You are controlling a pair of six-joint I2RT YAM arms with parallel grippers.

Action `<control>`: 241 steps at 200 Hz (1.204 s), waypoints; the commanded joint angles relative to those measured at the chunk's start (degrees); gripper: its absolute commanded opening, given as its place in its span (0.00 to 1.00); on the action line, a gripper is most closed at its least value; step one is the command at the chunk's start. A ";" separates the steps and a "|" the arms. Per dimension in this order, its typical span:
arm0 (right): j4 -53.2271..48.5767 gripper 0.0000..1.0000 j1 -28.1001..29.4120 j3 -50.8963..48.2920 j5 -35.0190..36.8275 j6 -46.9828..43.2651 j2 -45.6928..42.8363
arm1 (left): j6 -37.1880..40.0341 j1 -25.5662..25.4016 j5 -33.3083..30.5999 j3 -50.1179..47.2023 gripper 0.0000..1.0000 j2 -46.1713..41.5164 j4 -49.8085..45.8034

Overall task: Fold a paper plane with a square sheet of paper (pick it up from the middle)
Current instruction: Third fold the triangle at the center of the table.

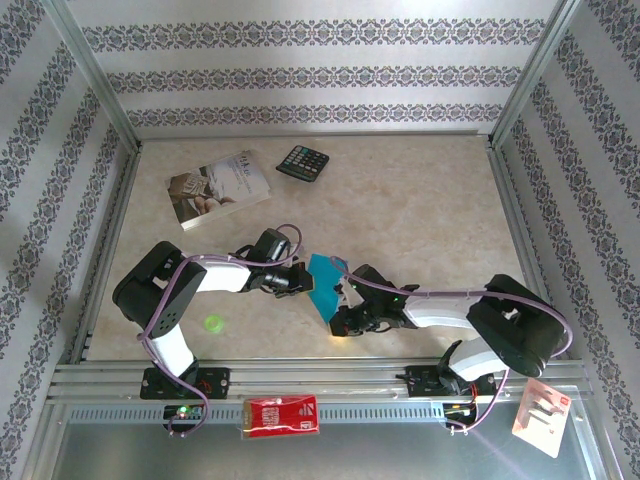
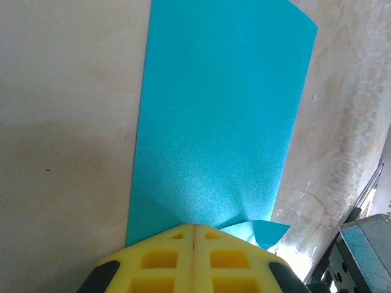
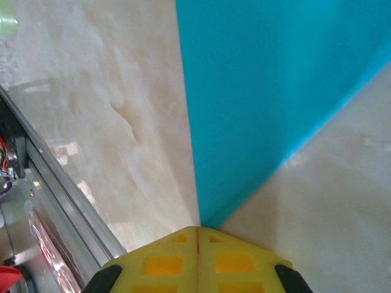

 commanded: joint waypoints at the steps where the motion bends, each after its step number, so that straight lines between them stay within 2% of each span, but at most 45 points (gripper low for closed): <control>1: -9.15 0.00 -2.57 0.47 -1.88 -0.63 -3.07 | 0.30 0.51 -7.31 -2.19 0.00 0.50 -7.42; 13: -8.22 0.00 -4.54 2.10 -2.64 -0.34 -4.64 | -1.53 -0.02 -5.68 -2.53 0.01 -1.14 -5.60; 40: -5.58 0.00 -6.52 6.36 -3.02 0.25 -4.51 | -5.97 -1.19 -3.14 -3.37 0.11 -5.52 -1.42; 91: -2.63 0.00 -8.33 11.50 -1.69 -0.61 2.60 | -3.72 -0.23 -8.44 -3.62 0.32 -15.08 -8.25; 115: -2.37 0.00 -10.07 12.31 -0.80 -1.78 6.31 | -2.49 1.82 -8.23 -4.72 0.37 -17.11 -9.35; 155: -2.21 0.00 -12.12 12.27 -0.12 -3.51 10.68 | 2.35 2.49 -1.05 -1.88 0.41 -11.87 -11.12; 184: -1.93 0.00 -12.31 11.77 0.53 -4.21 12.42 | 4.48 2.45 -0.08 -0.27 0.44 -7.99 -11.94; 241: -0.82 0.00 -12.51 10.15 0.85 -4.32 13.62 | 2.73 2.41 2.94 0.46 0.44 -4.36 -8.90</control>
